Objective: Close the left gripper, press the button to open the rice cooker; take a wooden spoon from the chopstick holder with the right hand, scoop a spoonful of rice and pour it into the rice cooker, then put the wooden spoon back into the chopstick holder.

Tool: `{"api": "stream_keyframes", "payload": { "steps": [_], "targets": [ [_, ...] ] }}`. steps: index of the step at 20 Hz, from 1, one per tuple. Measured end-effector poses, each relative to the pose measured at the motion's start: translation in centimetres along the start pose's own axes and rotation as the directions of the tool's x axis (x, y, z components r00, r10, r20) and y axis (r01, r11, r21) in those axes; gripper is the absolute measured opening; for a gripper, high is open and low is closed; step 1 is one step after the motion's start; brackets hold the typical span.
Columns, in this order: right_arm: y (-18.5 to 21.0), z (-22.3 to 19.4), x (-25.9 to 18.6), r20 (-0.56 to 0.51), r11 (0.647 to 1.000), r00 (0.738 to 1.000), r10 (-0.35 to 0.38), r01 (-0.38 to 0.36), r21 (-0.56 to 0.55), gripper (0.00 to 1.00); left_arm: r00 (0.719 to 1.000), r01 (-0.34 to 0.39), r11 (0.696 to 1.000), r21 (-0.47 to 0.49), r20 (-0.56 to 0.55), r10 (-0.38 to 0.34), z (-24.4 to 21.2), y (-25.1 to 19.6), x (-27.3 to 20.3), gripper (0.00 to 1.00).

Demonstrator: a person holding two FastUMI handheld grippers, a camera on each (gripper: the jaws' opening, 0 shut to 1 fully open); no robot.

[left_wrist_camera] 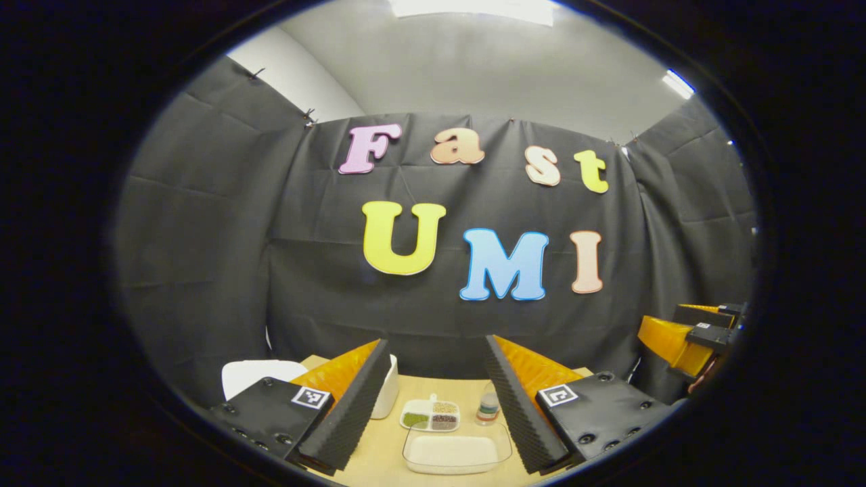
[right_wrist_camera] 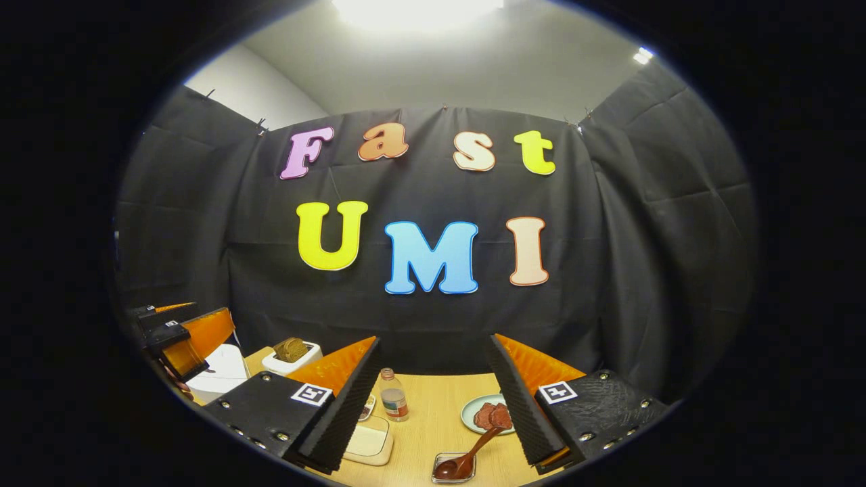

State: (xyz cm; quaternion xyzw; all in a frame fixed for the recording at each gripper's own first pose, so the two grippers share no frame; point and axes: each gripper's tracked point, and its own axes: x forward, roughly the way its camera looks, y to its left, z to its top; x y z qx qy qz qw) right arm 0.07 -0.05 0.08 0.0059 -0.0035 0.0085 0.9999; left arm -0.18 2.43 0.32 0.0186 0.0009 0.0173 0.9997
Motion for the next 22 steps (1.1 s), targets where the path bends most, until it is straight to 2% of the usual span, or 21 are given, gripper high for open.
{"api": "stream_keyframes", "payload": {
  "steps": [3, 4, 6, 8, 9, 10, 11, 12, 14, 16, 21, 22],
  "targets": [
    [0.2, -0.4, 0.1, -0.007, 1.000, 1.000, 0.003, -0.003, -0.004, 0.95, 0.999, 0.023, 1.000, 0.018, -0.049, -0.022, -1.6, 0.2, 0.7, 0.96],
    [0.3, -0.5, 0.1, -0.012, 1.000, 1.000, 0.006, -0.006, -0.006, 0.95, 0.998, 0.026, 0.999, 0.026, -0.057, -0.025, -1.8, 0.4, 0.8, 0.92],
    [0.5, -0.8, 0.1, -0.021, 1.000, 1.000, 0.011, -0.011, -0.006, 0.95, 0.998, 0.018, 0.999, 0.037, -0.061, -0.015, -1.9, 1.2, 0.8, 0.90],
    [0.6, -1.4, 0.1, -0.034, 1.000, 0.999, 0.013, -0.013, -0.003, 0.95, 0.997, -0.004, 1.000, 0.029, -0.077, 0.006, -2.5, 2.7, 1.2, 0.77],
    [0.7, -1.6, 0.1, -0.043, 1.000, 0.999, 0.014, -0.014, -0.001, 0.95, 0.995, -0.013, 1.000, 0.015, -0.097, 0.014, -3.1, 3.6, 1.4, 0.78],
    [0.8, -1.7, 0.1, -0.051, 1.000, 0.999, 0.016, -0.016, 0.001, 0.95, 0.992, -0.028, 1.000, -0.003, -0.120, 0.028, -3.8, 4.8, 1.8, 0.59],
    [0.8, -2.0, 0.0, -0.058, 1.000, 0.998, 0.017, -0.017, 0.005, 0.95, 0.989, -0.046, 0.999, -0.022, -0.142, 0.043, -4.3, 6.1, 1.8, 0.55],
    [0.8, -2.2, 0.0, -0.061, 1.000, 0.998, 0.019, -0.018, 0.007, 0.95, 0.984, -0.075, 0.996, -0.044, -0.165, 0.067, -5.1, 7.9, 2.0, 0.36],
    [0.8, -2.4, 0.0, -0.069, 1.000, 0.997, 0.018, -0.018, 0.008, 0.95, 0.970, -0.149, 0.987, -0.067, -0.204, 0.133, -5.9, 12.1, 1.6, 0.09],
    [0.8, -2.8, -0.1, -0.080, 1.000, 0.997, 0.016, -0.016, 0.010, 0.95, 0.956, -0.193, 0.977, -0.092, -0.242, 0.166, -6.4, 15.5, 1.8, 0.08],
    [1.3, -4.1, -0.2, -0.116, 1.000, 0.993, 0.021, -0.019, 0.021, 0.95, 0.902, -0.255, 0.950, -0.180, -0.399, 0.166, -10.4, 22.4, 2.4, 0.08],
    [1.3, -4.3, -0.2, -0.121, 1.000, 0.992, 0.021, -0.018, 0.019, 0.95, 0.892, -0.270, 0.945, -0.186, -0.419, 0.172, -11.0, 23.8, 2.6, 0.06]
  ]
}}
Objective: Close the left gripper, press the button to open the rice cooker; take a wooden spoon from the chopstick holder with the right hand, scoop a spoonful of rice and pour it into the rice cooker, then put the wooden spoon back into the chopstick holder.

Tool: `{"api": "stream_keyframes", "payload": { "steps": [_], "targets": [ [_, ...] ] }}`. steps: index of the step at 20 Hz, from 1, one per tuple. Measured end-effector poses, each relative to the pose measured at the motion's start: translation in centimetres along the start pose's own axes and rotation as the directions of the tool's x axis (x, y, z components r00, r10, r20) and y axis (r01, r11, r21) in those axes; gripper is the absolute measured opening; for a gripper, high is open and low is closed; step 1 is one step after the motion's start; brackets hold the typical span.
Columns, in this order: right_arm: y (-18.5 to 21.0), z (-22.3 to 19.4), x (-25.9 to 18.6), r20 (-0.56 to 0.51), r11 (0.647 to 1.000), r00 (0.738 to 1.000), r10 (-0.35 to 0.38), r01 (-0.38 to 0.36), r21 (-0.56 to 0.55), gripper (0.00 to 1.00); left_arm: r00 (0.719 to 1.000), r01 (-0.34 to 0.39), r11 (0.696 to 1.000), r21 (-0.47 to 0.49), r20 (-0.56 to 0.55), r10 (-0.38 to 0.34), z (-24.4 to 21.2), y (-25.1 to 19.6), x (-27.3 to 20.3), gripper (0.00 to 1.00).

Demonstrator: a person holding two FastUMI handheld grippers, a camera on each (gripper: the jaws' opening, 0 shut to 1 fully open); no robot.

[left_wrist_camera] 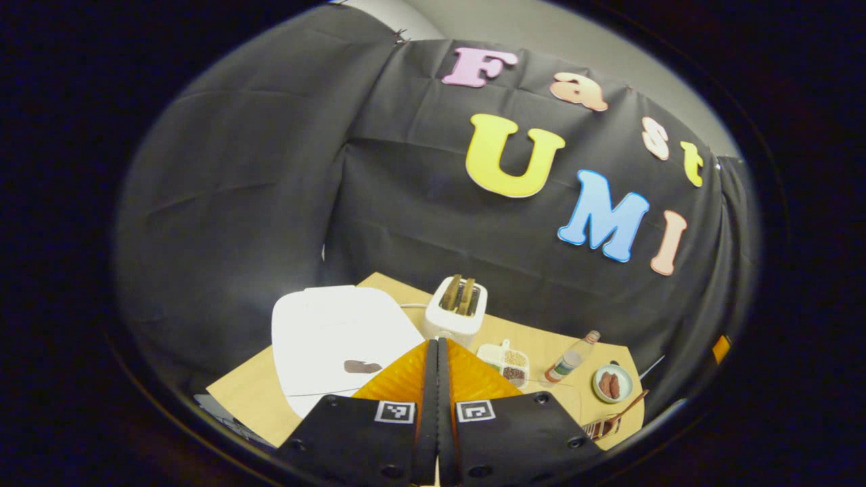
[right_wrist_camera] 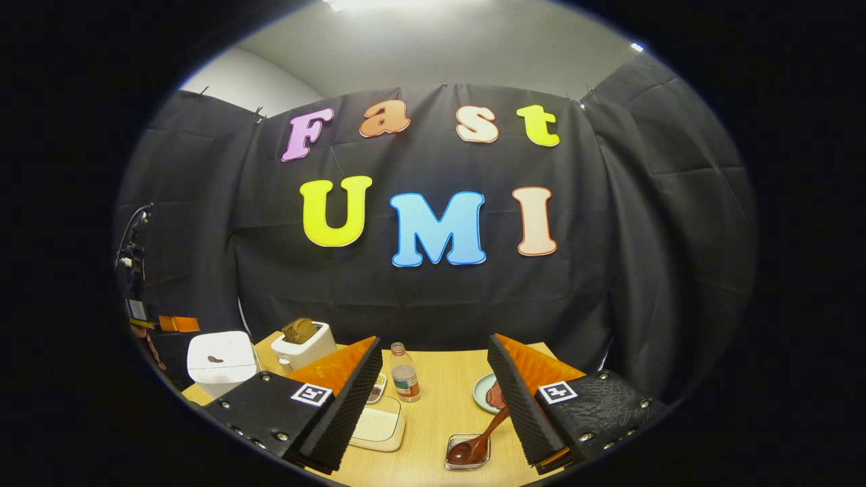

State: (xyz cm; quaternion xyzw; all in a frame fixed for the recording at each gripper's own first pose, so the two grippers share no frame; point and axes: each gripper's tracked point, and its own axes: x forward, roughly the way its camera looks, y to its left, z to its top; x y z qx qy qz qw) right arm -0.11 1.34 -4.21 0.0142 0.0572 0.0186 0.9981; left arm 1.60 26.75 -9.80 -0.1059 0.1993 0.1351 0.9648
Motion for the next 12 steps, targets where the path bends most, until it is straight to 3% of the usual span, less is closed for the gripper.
{"api": "stream_keyframes", "payload": {
  "steps": [2, 6, 12],
  "targets": [
    [0.1, -0.5, 0.1, -0.015, 1.000, 1.000, 0.000, 0.000, 0.000, 0.95, 0.999, -0.020, 1.000, -0.017, -0.049, 0.019, -1.2, 2.5, 1.5, 0.09],
    [0.2, -1.2, 0.1, -0.036, 1.000, 0.999, -0.003, 0.003, 0.007, 0.95, 0.983, -0.008, 0.992, -0.124, -0.181, -0.014, -4.0, 4.9, 4.2, 0.08],
    [-0.9, -1.7, 0.1, -0.053, 0.999, 0.998, -0.035, 0.037, 0.025, 0.95, 0.960, -0.070, 0.990, -0.121, -0.276, 0.034, -7.4, 7.5, 8.2, 0.08]
  ]
}}
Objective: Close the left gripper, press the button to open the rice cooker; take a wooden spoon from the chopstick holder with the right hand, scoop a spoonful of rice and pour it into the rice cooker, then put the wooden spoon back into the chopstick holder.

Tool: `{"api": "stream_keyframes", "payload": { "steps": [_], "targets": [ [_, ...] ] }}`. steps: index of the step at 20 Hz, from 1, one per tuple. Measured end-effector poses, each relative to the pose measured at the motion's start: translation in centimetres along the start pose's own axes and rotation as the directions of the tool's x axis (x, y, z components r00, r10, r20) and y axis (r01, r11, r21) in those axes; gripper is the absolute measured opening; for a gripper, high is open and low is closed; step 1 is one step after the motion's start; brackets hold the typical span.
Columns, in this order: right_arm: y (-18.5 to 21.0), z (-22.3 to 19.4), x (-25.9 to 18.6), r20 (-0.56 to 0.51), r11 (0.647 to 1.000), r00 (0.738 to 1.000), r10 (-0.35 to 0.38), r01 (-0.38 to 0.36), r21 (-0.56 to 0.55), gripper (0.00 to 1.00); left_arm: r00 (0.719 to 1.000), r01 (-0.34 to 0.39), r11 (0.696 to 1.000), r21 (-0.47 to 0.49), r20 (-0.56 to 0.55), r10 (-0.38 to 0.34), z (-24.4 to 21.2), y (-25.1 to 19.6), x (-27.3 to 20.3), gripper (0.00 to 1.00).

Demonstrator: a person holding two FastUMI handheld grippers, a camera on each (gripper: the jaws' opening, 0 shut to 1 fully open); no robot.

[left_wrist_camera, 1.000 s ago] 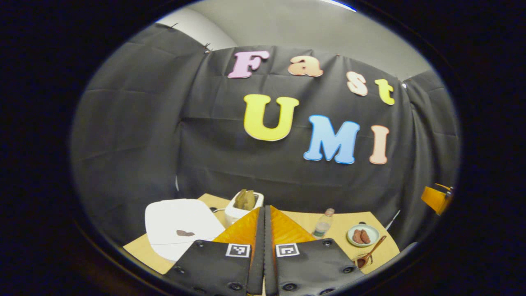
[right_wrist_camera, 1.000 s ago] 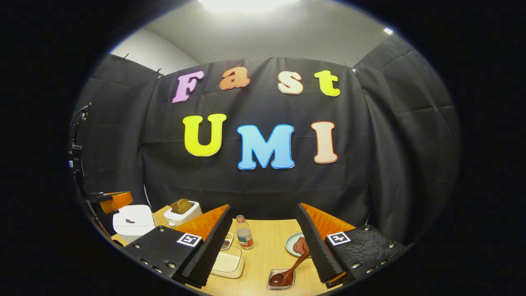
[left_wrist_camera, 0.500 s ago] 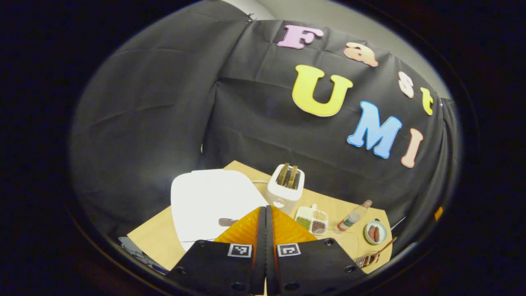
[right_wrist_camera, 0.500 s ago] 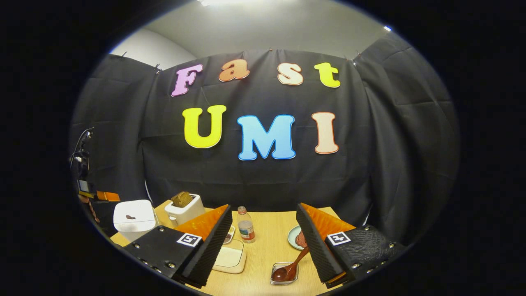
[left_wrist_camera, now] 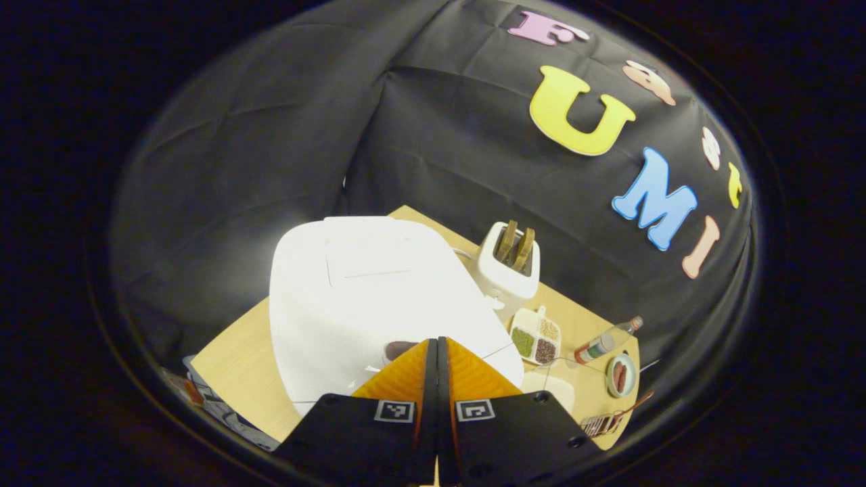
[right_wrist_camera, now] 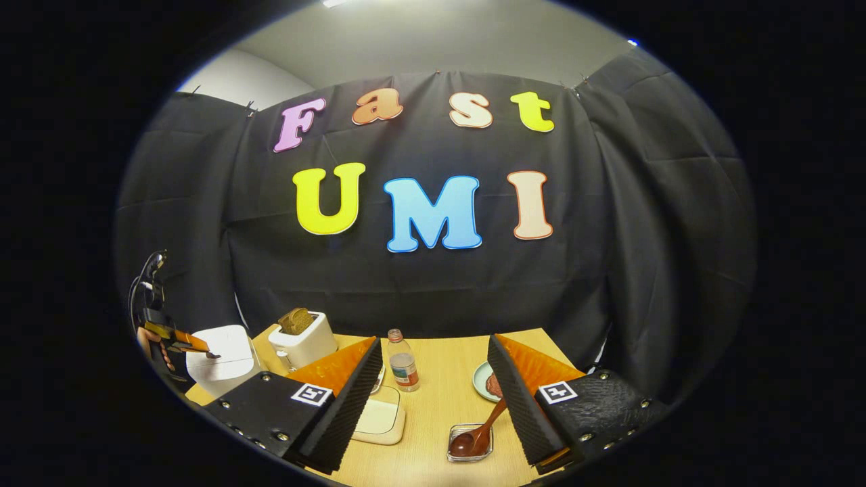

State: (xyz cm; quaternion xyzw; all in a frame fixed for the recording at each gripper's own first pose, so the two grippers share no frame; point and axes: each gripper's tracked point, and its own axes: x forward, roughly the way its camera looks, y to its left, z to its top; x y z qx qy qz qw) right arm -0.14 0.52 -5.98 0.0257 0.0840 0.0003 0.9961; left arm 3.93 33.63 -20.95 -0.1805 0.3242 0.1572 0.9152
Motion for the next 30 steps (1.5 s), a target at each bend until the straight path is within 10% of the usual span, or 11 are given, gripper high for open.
{"api": "stream_keyframes", "payload": {
  "steps": [10, 14, 19, 26, 27, 30],
  "targets": [
    [-0.9, -0.3, 0.0, -0.016, 1.000, 1.000, -0.021, 0.021, 0.007, 0.95, 0.998, -0.043, 0.999, -0.012, -0.037, 0.043, -0.7, 0.8, 1.6, 0.09],
    [-0.5, 0.1, 0.1, -0.007, 1.000, 1.000, -0.001, 0.001, -0.003, 0.95, 0.993, -0.047, 0.999, -0.013, 0.112, 0.049, 4.0, -0.2, -1.1, 0.09],
    [-0.2, 0.8, 0.1, 0.011, 1.000, 1.000, 0.017, -0.017, 0.003, 0.95, 0.921, -0.094, 0.985, 0.144, 0.388, 0.031, 12.3, -3.7, -8.7, 0.08],
    [-1.3, 0.2, -0.1, 0.010, 1.000, 1.000, 0.012, -0.012, 0.003, 0.95, 0.813, -0.080, 0.939, 0.334, 0.567, -0.132, 10.7, -12.1, -16.7, 0.09],
    [-1.5, 0.1, -0.1, 0.010, 1.000, 1.000, 0.011, -0.011, 0.001, 0.95, 0.807, -0.062, 0.930, 0.362, 0.566, -0.167, 9.9, -13.6, -16.8, 0.12],
    [-2.6, -0.2, -0.1, 0.018, 1.000, 1.000, -0.005, 0.005, -0.011, 0.95, 0.790, -0.018, 0.911, 0.412, 0.564, -0.239, 7.4, -17.4, -18.2, 0.73]
  ]
}}
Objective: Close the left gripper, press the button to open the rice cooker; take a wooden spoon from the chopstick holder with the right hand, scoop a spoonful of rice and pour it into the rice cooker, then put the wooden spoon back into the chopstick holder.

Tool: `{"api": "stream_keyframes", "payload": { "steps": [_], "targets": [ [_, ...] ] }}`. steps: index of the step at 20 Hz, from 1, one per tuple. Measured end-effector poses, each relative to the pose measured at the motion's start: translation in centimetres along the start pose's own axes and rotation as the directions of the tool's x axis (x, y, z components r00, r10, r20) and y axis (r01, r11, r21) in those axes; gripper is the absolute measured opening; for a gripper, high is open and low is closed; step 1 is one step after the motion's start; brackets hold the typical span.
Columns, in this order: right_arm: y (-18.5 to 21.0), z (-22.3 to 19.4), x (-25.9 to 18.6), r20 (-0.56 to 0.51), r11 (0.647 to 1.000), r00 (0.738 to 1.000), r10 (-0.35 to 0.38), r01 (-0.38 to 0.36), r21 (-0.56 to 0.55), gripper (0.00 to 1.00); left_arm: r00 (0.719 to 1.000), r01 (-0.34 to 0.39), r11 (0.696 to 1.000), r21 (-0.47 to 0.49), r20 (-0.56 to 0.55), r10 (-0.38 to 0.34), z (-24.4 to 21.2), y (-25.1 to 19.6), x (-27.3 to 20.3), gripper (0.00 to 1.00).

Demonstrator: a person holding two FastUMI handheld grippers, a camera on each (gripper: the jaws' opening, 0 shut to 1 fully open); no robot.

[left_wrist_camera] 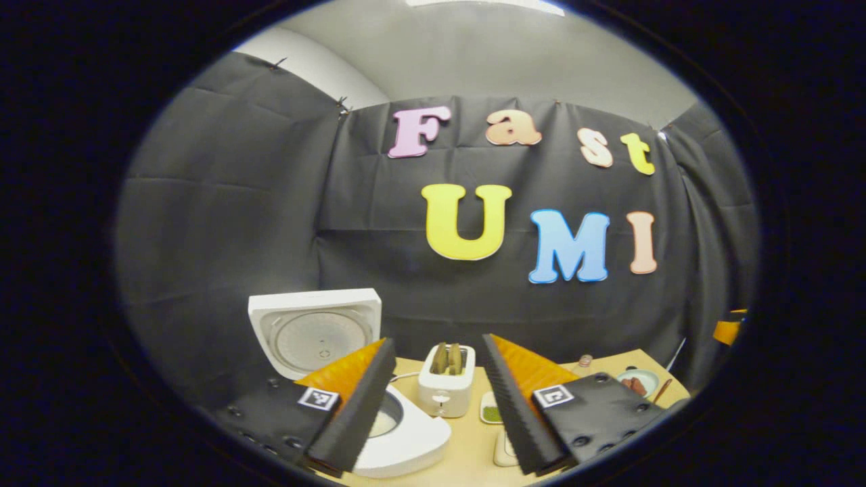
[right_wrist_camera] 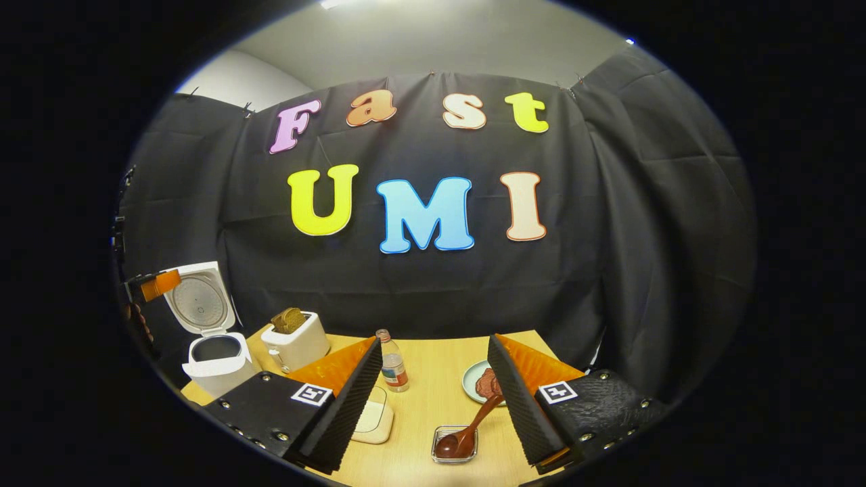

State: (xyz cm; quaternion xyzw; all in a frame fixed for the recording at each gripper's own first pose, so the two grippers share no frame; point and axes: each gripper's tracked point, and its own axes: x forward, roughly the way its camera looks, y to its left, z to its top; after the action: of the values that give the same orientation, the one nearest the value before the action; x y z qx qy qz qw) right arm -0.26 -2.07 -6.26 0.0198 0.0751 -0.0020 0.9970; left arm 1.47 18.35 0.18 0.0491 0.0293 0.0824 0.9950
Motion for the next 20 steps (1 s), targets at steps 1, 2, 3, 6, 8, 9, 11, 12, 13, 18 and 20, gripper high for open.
{"api": "stream_keyframes", "payload": {
  "steps": [1, 2, 3, 6, 8, 9, 11, 12, 13, 18, 20],
  "targets": [
    [-0.5, -0.2, 0.1, -0.001, 1.000, 1.000, -0.009, 0.009, -0.002, 0.95, 1.000, 0.010, 1.000, 0.014, 0.018, -0.010, 0.2, -1.2, -0.6, 0.93],
    [-1.1, -0.7, 0.3, -0.012, 1.000, 1.000, -0.017, 0.017, 0.001, 0.94, 0.999, 0.023, 1.000, 0.022, 0.034, -0.023, 0.5, -2.4, -1.2, 0.93],
    [-1.5, -1.2, 0.4, -0.023, 1.000, 1.000, -0.017, 0.017, 0.010, 0.95, 0.998, 0.048, 0.999, 0.024, 0.044, -0.049, 0.6, -3.6, -1.8, 0.93],
    [-3.2, -1.8, 1.2, -0.035, 0.999, 0.999, -0.029, 0.030, 0.025, 0.95, 0.993, 0.102, 0.995, 0.011, 0.062, -0.103, 0.5, -6.7, -3.5, 0.93],
    [-4.4, -2.8, 2.1, -0.056, 0.998, 0.998, -0.034, 0.037, 0.042, 0.95, 0.984, 0.159, 0.987, -0.017, 0.079, -0.157, 0.8, -8.7, -4.8, 0.96],
    [-4.8, -3.4, 2.7, -0.073, 0.998, 0.997, -0.028, 0.031, 0.050, 0.95, 0.978, 0.184, 0.982, -0.031, 0.106, -0.180, 1.2, -9.7, -5.4, 0.95],
    [-5.6, -4.6, 3.7, -0.097, 0.998, 0.995, -0.019, 0.024, 0.055, 0.95, 0.977, 0.182, 0.982, -0.040, 0.124, -0.176, 1.3, -10.1, -6.3, 0.94],
    [-5.9, -5.1, 4.3, -0.107, 0.998, 0.994, -0.013, 0.019, 0.054, 0.95, 0.978, 0.177, 0.983, -0.042, 0.119, -0.171, 1.0, -10.3, -6.3, 0.93],
    [-6.1, -5.8, 4.9, -0.120, 0.999, 0.993, -0.003, 0.010, 0.052, 0.95, 0.979, 0.173, 0.984, -0.046, 0.117, -0.167, 0.9, -10.4, -6.4, 0.93],
    [-7.4, -10.3, 7.2, -0.206, 0.997, 0.979, 0.017, -0.003, 0.071, 0.95, 0.985, 0.144, 0.989, -0.044, 0.100, -0.139, 0.5, -10.7, -6.6, 0.96],
    [-7.9, -12.4, 8.4, -0.254, 0.995, 0.967, 0.023, 0.002, 0.096, 0.95, 0.989, 0.129, 0.991, -0.037, 0.079, -0.126, -0.1, -10.8, -6.4, 0.94]
  ]
}}
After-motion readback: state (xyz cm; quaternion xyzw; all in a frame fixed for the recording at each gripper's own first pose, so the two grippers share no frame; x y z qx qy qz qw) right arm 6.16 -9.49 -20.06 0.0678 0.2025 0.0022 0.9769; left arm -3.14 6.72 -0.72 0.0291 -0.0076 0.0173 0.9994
